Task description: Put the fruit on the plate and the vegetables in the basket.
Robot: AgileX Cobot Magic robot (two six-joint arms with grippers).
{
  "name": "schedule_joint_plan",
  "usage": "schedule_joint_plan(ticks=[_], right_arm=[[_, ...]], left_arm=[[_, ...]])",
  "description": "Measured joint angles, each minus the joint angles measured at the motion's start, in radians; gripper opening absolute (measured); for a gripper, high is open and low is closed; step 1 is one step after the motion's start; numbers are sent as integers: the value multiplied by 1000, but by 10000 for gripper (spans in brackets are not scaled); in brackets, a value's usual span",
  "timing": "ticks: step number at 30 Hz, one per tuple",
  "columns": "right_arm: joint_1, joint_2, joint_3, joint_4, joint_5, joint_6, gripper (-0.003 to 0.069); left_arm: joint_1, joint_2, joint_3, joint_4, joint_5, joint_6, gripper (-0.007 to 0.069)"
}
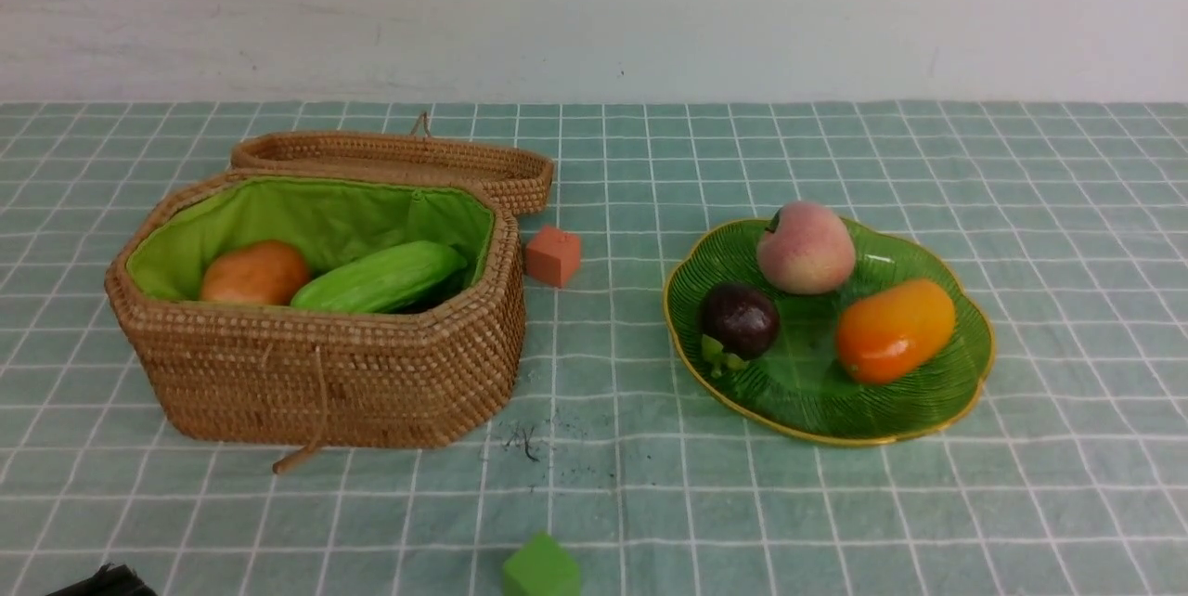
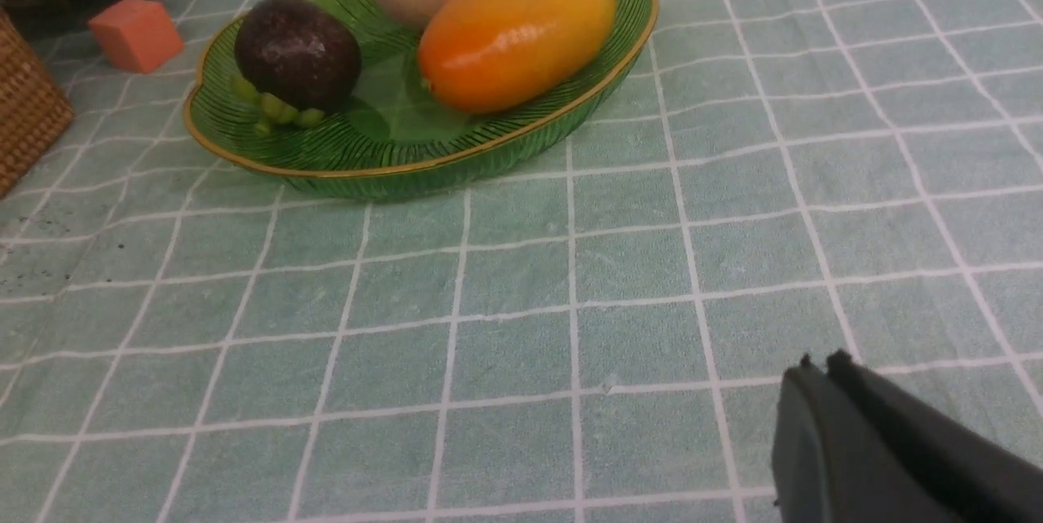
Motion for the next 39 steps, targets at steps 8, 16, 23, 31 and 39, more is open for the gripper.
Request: schedule_joint_plan(ticks=[8,16,23,31,39], right_arm=[[0,0,0,0,0,0,-13],[0,0,1,1,0,-1,-7],[-1,0,1,1,0,-1,-7],[-1,0,1,1,0,-1,-7],[-1,0,1,1,0,-1,-1]], left_arm=[[0,0,0,0,0,0,-7],[136,-6,79,88,-135,-48,-13],[449,-104,252,204,-144,-143,-13],[490,-104,299,279,124,-304,-13],[487,-104,299,278,125,-331,-13]])
